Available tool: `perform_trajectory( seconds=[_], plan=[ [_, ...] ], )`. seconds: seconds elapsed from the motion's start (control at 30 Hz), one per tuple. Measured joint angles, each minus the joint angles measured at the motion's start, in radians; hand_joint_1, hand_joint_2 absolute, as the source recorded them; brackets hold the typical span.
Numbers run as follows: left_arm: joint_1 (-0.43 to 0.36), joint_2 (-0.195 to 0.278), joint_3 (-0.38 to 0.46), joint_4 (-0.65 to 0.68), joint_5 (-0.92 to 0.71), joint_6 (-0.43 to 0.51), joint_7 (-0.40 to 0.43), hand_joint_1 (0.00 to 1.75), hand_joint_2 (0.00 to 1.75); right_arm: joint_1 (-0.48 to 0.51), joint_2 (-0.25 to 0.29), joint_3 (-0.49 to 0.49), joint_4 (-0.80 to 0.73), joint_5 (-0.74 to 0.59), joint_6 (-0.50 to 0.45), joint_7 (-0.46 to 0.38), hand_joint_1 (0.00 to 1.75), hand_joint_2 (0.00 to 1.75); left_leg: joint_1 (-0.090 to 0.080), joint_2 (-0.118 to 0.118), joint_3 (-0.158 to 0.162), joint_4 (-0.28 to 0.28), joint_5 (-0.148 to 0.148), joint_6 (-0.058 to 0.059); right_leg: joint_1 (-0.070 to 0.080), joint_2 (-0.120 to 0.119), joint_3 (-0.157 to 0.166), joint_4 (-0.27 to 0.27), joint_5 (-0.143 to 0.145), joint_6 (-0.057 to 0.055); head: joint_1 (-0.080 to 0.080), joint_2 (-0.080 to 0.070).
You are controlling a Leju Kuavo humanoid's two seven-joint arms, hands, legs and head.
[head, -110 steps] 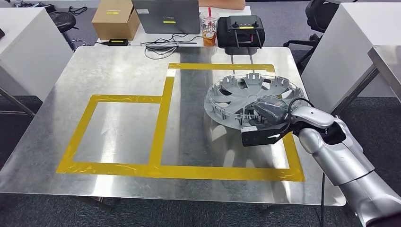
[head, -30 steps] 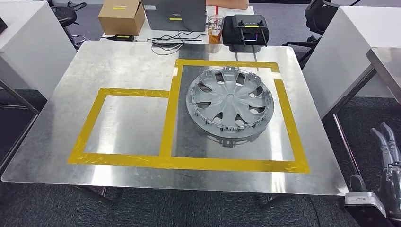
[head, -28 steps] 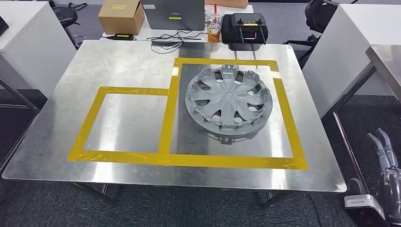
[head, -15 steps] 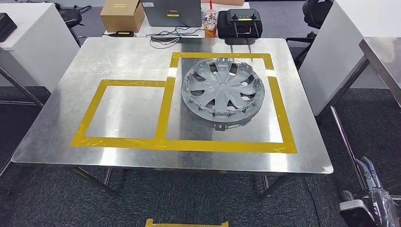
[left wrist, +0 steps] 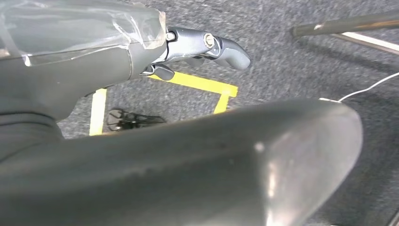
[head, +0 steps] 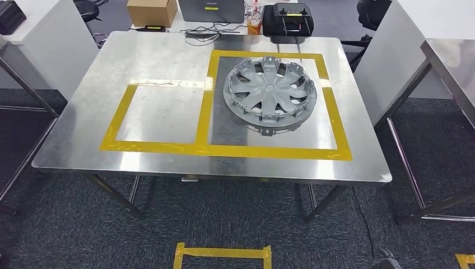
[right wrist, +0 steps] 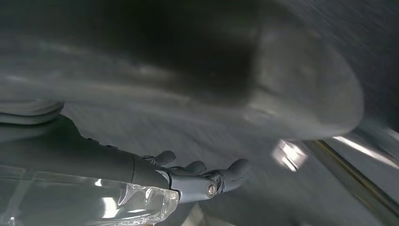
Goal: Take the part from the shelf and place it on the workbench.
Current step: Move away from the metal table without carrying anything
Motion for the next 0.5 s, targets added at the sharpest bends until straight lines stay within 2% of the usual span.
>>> perform_trajectory(
  seconds=[0.03, 0.07, 0.1, 0.13, 0.2, 0.23, 0.27, 0.3, 0.33, 0.37, 0.4, 0.43, 0.47, 0.5],
  plan=[
    [0.000, 0.000, 0.000, 0.003, -0.002, 0.002, 0.000, 0.00, 0.00, -0.010, 0.001, -0.025, 0.037, 0.040, 0.016, -0.006, 0.00, 0.00, -0.001, 0.000, -0.014, 0.011, 0.006, -0.005, 0.001, 0.001, 0.053, -0.080, 0.003, -0.002, 0.000, 0.000],
    [0.000, -0.001, 0.000, 0.006, -0.004, 0.004, 0.000, 0.00, 0.00, -0.019, 0.001, -0.052, 0.075, 0.081, 0.034, -0.010, 0.00, 0.00, -0.002, 0.001, -0.023, 0.019, 0.011, -0.010, 0.003, 0.002, 0.090, -0.141, -0.001, -0.009, -0.001, 0.000],
    [0.000, -0.001, 0.000, 0.009, -0.007, 0.005, 0.000, 0.00, 0.00, -0.028, 0.002, -0.079, 0.113, 0.117, 0.053, -0.011, 0.00, 0.00, -0.003, 0.001, -0.028, 0.026, 0.017, -0.016, 0.006, 0.003, 0.110, -0.177, -0.009, -0.020, -0.002, 0.000],
    [0.000, -0.001, 0.000, 0.011, -0.011, 0.006, -0.001, 0.00, 0.00, -0.037, 0.001, -0.107, 0.149, 0.148, 0.073, -0.005, 0.00, 0.00, -0.002, 0.001, -0.031, 0.028, 0.024, -0.023, 0.010, 0.004, 0.112, -0.188, -0.012, -0.031, -0.003, 0.000],
    [0.000, -0.001, 0.001, 0.015, -0.026, 0.006, -0.007, 0.00, 0.00, -0.059, -0.001, -0.167, 0.219, 0.194, 0.126, 0.030, 0.00, 0.00, 0.002, -0.001, -0.038, 0.031, 0.027, -0.036, 0.008, 0.003, 0.094, -0.183, 0.003, -0.050, -0.002, 0.000],
    [0.000, -0.001, 0.001, 0.018, -0.036, 0.006, -0.011, 0.00, 0.00, -0.072, -0.005, -0.199, 0.255, 0.212, 0.160, 0.062, 0.00, 0.00, 0.005, -0.002, -0.046, 0.046, 0.004, -0.042, 0.006, 0.001, 0.083, -0.184, 0.014, -0.060, -0.003, 0.000],
    [-0.001, -0.001, 0.000, 0.021, -0.047, 0.006, -0.017, 0.00, 0.00, -0.085, -0.010, -0.231, 0.291, 0.225, 0.191, 0.096, 0.00, 0.00, 0.008, -0.003, -0.058, 0.079, -0.037, -0.049, 0.004, 0.000, 0.070, -0.185, 0.027, -0.068, -0.003, 0.000],
    [-0.002, -0.001, 0.000, 0.024, -0.056, 0.007, -0.022, 0.00, 0.00, -0.096, -0.016, -0.260, 0.327, 0.233, 0.212, 0.125, 0.00, 0.00, 0.011, -0.004, -0.072, 0.132, -0.093, -0.055, 0.004, -0.002, 0.056, -0.184, 0.039, -0.072, -0.004, 0.000],
    [-0.003, -0.002, 0.000, 0.028, -0.063, 0.008, -0.026, 0.00, 0.00, -0.104, -0.023, -0.287, 0.362, 0.238, 0.224, 0.147, 0.00, 0.00, 0.013, -0.004, -0.086, 0.199, -0.146, -0.060, 0.005, -0.002, 0.041, -0.183, 0.052, -0.074, -0.005, 0.000],
    [-0.005, -0.001, 0.000, 0.031, -0.068, 0.010, -0.029, 0.00, 0.00, -0.111, -0.028, -0.308, 0.392, 0.240, 0.228, 0.159, 0.00, 0.00, 0.015, -0.004, -0.094, 0.262, -0.179, -0.064, 0.006, -0.003, 0.026, -0.182, 0.064, -0.073, -0.006, 0.000],
    [-0.006, -0.001, 0.000, 0.035, -0.072, 0.011, -0.031, 0.00, 0.00, -0.116, -0.033, -0.325, 0.419, 0.241, 0.228, 0.165, 0.00, 0.00, 0.016, -0.004, -0.092, 0.305, -0.188, -0.066, 0.006, -0.003, 0.011, -0.180, 0.076, -0.072, -0.006, 0.000],
    [-0.007, -0.001, 0.000, 0.037, -0.074, 0.011, -0.032, 0.00, 0.00, -0.122, -0.038, -0.338, 0.439, 0.242, 0.227, 0.169, 0.00, 0.00, 0.017, -0.004, -0.073, 0.314, -0.174, -0.066, 0.007, -0.003, -0.004, -0.177, 0.087, -0.070, -0.006, 0.000],
    [-0.009, -0.001, 0.000, 0.039, -0.075, 0.012, -0.033, 0.00, 0.00, -0.127, -0.042, -0.349, 0.459, 0.242, 0.226, 0.171, 0.00, 0.00, 0.017, -0.004, -0.036, 0.286, -0.147, -0.064, 0.007, -0.002, -0.018, -0.173, 0.097, -0.067, -0.006, 0.000],
    [-0.012, -0.001, 0.000, 0.041, -0.076, 0.012, -0.034, 0.00, 0.00, -0.132, -0.046, -0.359, 0.476, 0.243, 0.225, 0.173, 0.00, 0.00, 0.017, -0.005, 0.020, 0.222, -0.125, -0.060, 0.007, -0.001, -0.031, -0.169, 0.107, -0.064, -0.006, 0.000]
  ],
)
